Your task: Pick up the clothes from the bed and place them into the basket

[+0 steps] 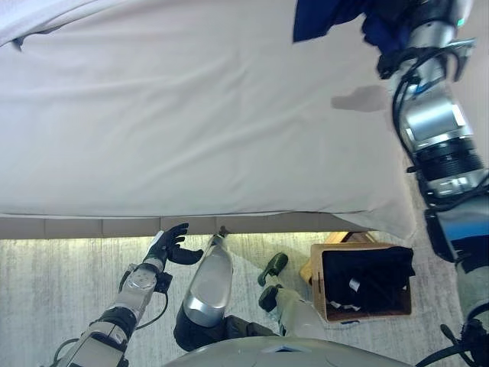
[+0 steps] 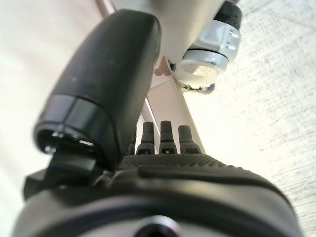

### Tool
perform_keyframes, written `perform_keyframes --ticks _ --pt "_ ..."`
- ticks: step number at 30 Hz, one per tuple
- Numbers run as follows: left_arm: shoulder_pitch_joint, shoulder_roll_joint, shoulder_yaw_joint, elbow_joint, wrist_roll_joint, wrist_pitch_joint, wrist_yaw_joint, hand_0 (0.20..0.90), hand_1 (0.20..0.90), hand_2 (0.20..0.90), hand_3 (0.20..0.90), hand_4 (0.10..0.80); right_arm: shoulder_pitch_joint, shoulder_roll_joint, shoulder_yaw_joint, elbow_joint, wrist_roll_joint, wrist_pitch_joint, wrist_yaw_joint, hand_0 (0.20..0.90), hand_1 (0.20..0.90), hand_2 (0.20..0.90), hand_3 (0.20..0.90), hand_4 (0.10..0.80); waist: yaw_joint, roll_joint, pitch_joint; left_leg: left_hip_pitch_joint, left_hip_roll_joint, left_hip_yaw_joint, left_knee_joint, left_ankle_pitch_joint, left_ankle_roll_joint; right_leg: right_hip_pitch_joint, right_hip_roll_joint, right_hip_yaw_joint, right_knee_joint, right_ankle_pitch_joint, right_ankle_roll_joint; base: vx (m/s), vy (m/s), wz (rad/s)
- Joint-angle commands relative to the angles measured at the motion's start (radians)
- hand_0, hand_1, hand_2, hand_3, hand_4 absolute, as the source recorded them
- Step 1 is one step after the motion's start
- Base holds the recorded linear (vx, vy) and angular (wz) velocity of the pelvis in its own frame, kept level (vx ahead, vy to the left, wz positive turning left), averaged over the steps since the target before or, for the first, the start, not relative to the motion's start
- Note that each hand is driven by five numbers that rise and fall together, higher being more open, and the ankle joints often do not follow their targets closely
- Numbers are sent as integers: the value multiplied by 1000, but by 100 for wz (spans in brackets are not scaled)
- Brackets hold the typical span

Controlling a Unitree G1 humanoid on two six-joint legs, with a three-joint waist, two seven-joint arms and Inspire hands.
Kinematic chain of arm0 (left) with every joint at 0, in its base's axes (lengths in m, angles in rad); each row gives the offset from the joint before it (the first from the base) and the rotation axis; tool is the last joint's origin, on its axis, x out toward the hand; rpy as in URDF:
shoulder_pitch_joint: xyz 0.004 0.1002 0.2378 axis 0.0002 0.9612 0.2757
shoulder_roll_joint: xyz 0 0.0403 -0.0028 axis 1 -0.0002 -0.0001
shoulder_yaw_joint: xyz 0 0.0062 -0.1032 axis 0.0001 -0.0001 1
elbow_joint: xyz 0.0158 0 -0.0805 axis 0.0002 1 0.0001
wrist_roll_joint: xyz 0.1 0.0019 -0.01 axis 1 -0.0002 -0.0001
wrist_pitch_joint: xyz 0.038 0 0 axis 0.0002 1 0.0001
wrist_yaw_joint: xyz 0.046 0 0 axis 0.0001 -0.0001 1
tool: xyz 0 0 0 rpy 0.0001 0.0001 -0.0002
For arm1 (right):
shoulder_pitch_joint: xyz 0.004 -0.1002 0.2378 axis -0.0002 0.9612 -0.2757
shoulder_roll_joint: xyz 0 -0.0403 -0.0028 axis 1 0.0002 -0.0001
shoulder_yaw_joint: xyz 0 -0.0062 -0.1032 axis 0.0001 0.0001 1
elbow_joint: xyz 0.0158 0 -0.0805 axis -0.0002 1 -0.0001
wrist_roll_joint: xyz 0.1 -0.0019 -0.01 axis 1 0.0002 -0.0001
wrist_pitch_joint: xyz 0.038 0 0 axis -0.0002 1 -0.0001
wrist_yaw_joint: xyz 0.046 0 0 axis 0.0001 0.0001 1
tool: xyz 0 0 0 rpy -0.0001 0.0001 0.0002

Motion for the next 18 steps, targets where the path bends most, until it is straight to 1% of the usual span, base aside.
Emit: perform_keyframes --ticks 1,3,5,8,9,10,12,13,15,16,18 --pt "97 4 -59 98 56 -6 -21 900 900 900 900 800 72 -108 -27 -65 -54 -56 -62 300 300 300 200 100 -52 -10 -347 61 -2 -16 -127 -41 33 30 0 -23 91 -85 42 72 -104 -24" --pt "105 1 -42 110 66 6 -12 900 900 900 900 800 119 -130 -72 -91 -45 -78 -75 300 300 300 200 100 -73 -27 -360 83 8 5 -128 -52 32 37 11 -6 70 -81 44 24 -202 -19" --pt "121 2 -11 134 68 15 -4 900 900 900 900 800 184 -153 -135 -138 -37 -91 -85 300 300 300 200 100 -106 -48 -373 112 22 31 -144 -56 27 38 31 26 43 -61 47 4 -210 -24" --pt "135 1 25 177 66 34 -7 900 900 900 900 800 205 -190 -165 -147 -29 -99 -96 300 300 300 200 100 -155 -62 -398 138 22 55 -158 -63 24 38 54 91 -7 -29 47 0 -100 -40" --pt "138 1 27 184 78 38 -12 900 900 900 900 800 206 -194 -167 -146 -32 -95 -99 300 300 300 200 100 -164 -62 -401 140 22 61 -158 -65 24 37 56 100 -10 -27 46 -24 -27 -67" --pt "148 -3 27 193 94 44 -17 900 900 900 900 800 214 -206 -173 -147 -31 -94 -95 300 300 300 200 100 -186 -58 -408 147 26 80 -157 -71 25 33 60 126 -13 -27 41 -49 -13 -60" --pt "158 -14 19 194 102 61 -21 900 900 900 900 800 246 -208 -184 -136 -33 -111 -85 300 300 300 200 100 -220 -45 -411 155 32 112 -153 -82 29 27 63 158 -10 -31 34 -89 9 -52" --pt "158 -18 15 195 101 62 -19 900 900 900 900 800 252 -209 -187 -134 -37 -113 -80 300 300 300 200 100 -227 -41 -411 158 34 119 -151 -84 30 26 63 164 -9 -32 33 -95 36 -58" --pt "158 -31 -10 194 118 68 -23 900 900 900 900 800 261 -221 -187 -103 -52 -113 -60 300 300 300 200 100 -254 -20 -405 167 36 151 -145 -92 34 22 62 185 -4 -35 26 -65 31 -66" --pt "158 -33 -12 194 120 70 -25 900 900 900 900 800 260 -222 -185 -98 -51 -116 -58 300 300 300 200 100 -255 -18 -404 168 36 153 -145 -93 35 22 63 187 -4 -35 26 -34 22 -48" --pt "144 -46 -35 181 142 79 -24 900 900 900 900 800 254 -244 -184 -40 -40 -124 -35 300 300 300 200 100 -278 -4 -400 179 31 170 -144 -99 37 29 63 202 -22 -26 23 -13 5 -43"
